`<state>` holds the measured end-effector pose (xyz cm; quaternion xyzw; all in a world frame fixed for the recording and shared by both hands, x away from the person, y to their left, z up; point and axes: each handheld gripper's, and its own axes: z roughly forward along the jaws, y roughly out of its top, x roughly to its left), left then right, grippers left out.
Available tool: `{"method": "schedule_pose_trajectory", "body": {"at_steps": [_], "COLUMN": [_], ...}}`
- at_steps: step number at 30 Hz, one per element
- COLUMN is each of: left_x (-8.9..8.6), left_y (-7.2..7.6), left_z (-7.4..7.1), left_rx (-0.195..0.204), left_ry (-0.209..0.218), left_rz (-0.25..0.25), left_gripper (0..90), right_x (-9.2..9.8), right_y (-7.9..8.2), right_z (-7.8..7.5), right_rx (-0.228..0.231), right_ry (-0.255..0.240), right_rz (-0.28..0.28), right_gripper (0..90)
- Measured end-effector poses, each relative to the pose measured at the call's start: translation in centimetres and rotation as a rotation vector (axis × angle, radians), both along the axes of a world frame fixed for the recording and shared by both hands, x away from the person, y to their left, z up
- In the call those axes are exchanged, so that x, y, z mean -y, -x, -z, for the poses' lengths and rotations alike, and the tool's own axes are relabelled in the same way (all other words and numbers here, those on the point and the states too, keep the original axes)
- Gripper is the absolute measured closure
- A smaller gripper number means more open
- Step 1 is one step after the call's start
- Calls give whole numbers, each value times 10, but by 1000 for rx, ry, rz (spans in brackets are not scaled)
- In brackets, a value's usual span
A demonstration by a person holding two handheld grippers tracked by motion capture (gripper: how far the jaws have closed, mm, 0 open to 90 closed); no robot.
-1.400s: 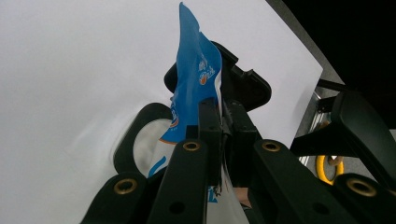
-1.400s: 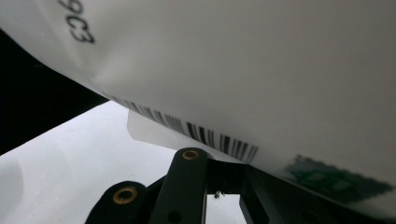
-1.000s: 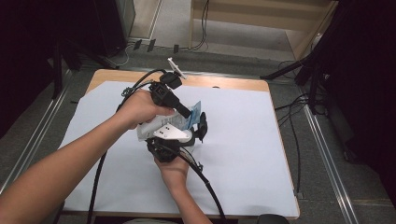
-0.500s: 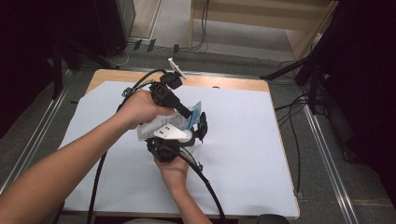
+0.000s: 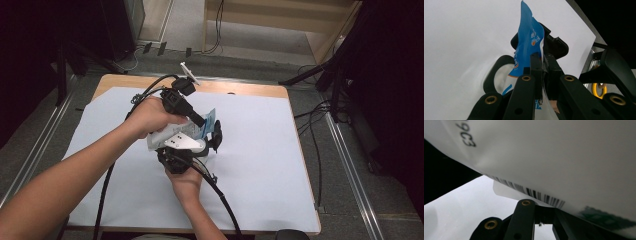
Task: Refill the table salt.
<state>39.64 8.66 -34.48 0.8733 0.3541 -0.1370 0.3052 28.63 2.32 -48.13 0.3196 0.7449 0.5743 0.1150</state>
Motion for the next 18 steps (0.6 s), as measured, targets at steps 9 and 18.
{"method": "schedule_pose_trajectory", "body": {"at_steps": [9, 18], "left_x": [0, 0], "left_y": [0, 0], "left_z": [0, 0], "left_rx": [-1, -5], "left_ry": [-1, 2], "left_rz": [6, 1], "left_gripper": [883, 882], "right_x": [0, 0], "right_y": [0, 1], "right_z": [0, 3], "right_rx": [4, 7], "right_ry": [4, 14], "right_rz": [3, 0], "right_gripper": [900, 900]}}
